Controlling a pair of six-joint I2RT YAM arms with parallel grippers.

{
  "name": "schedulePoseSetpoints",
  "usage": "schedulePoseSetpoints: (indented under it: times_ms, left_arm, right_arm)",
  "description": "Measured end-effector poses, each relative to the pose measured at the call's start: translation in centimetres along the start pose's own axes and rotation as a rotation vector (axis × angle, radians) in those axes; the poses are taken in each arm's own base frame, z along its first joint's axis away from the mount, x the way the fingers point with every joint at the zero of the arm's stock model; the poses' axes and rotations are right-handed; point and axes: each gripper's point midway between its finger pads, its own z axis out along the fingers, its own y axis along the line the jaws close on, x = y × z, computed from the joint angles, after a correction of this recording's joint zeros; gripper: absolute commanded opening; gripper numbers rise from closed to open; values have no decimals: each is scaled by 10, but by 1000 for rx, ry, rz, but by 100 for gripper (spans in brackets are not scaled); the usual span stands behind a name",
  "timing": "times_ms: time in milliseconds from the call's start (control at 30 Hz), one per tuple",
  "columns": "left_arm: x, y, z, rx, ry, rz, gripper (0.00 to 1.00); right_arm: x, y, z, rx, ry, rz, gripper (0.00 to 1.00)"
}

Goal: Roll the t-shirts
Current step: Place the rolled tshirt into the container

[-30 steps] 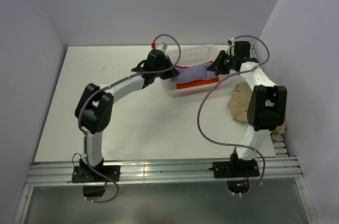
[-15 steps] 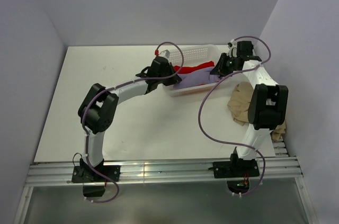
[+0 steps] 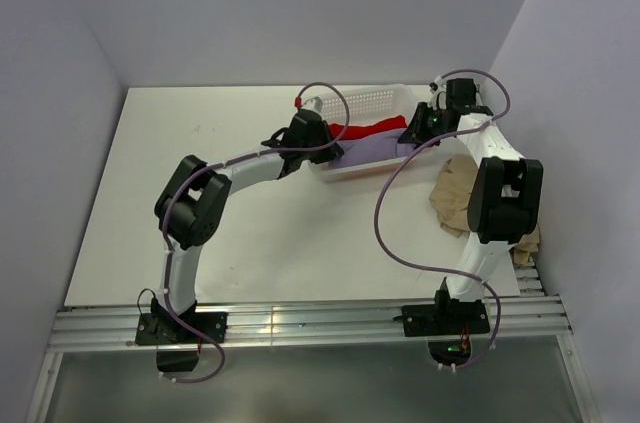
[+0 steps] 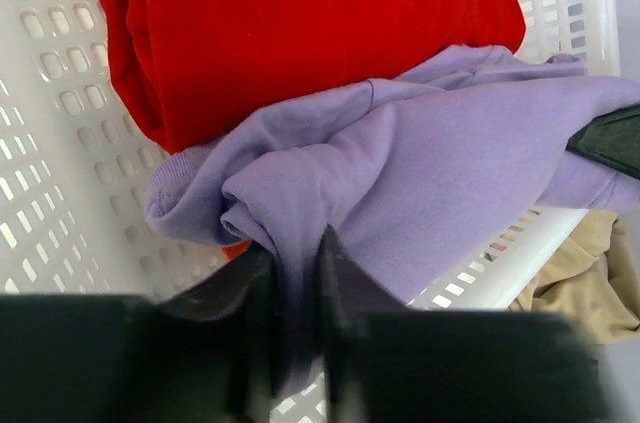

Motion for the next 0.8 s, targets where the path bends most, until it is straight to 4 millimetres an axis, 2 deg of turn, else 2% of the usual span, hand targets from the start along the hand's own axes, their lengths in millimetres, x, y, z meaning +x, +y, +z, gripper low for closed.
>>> schedulePoseSetpoints:
  times_ms: [33,67,100,167,267,433,533,567,667,800]
  left_arm:
    - [0,0,0,-1,1,2,31]
    - [0,0,0,-1,1,5,42]
    - [0,1,0,-3,1,6,44]
    - [0,1,0,-10,3,8,42]
    - [1,2,0,-19,5,8,38]
    - [2,4,-3,-34,14,8,18]
    - [3,5,-6,-45,22,8,19]
    - [2,6,-7,-52,21,9,18]
    - [-1,5,-9,-62,18,11,20]
    - [-1,7,-12,-78,21,16,25]
  right_arm:
    - [0,0,0,3,-1,0,28]
    - [0,-1,0,7,-2,0,34]
    - [-1,-2,0,14,-4,2,37]
    - [-2,-5,-1,32,-11,5,48]
    - [-7,-8,-5,67,-33,1,56]
    - [-17,-10,-18,119,-83,-12,56]
    - [-20,-12,-21,146,-100,-13,54]
    - [-20,-12,-22,153,-104,-13,49]
    - [-23,-13,-25,172,-118,-11,42]
    - [-28,-13,-34,193,-148,-16,42]
